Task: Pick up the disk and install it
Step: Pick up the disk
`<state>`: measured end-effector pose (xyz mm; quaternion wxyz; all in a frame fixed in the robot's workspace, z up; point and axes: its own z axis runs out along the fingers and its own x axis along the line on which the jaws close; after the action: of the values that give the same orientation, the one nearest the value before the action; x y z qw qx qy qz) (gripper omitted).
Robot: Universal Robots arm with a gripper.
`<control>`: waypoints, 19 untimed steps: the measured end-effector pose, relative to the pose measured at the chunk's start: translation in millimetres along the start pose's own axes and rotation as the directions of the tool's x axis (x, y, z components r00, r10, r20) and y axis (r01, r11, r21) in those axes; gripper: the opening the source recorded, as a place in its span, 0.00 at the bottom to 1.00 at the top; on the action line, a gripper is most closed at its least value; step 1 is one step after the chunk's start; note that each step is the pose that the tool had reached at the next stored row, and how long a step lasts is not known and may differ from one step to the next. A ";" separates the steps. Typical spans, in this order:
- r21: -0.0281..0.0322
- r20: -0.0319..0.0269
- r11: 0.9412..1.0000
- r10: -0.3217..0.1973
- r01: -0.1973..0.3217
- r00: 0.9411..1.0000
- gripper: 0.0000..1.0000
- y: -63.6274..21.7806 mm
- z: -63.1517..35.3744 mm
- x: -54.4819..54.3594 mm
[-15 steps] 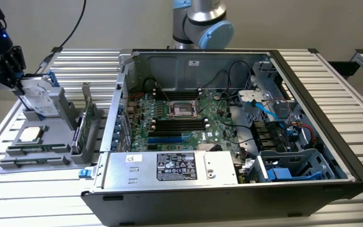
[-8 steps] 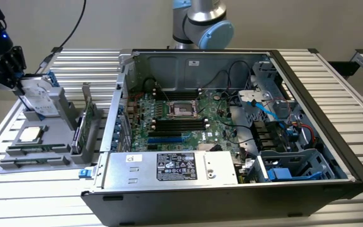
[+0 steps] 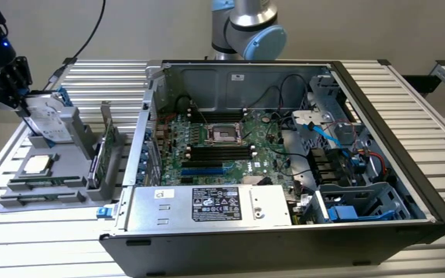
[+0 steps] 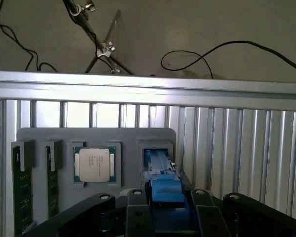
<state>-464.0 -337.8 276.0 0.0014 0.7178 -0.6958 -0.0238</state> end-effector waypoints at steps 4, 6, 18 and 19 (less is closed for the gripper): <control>0.000 -0.002 1.000 0.000 0.000 1.000 0.33 -0.1 0.1 -1.6; 0.000 -0.003 1.000 0.000 0.000 1.000 0.33 -0.1 0.1 -2.6; -0.001 -0.018 1.000 -0.004 0.004 1.000 0.33 -0.2 0.3 -4.8; -0.001 -0.019 1.000 -0.004 0.004 1.000 0.33 -0.2 0.4 -4.9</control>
<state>-464.0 -332.9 275.8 0.0083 0.7194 -0.6944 -0.0171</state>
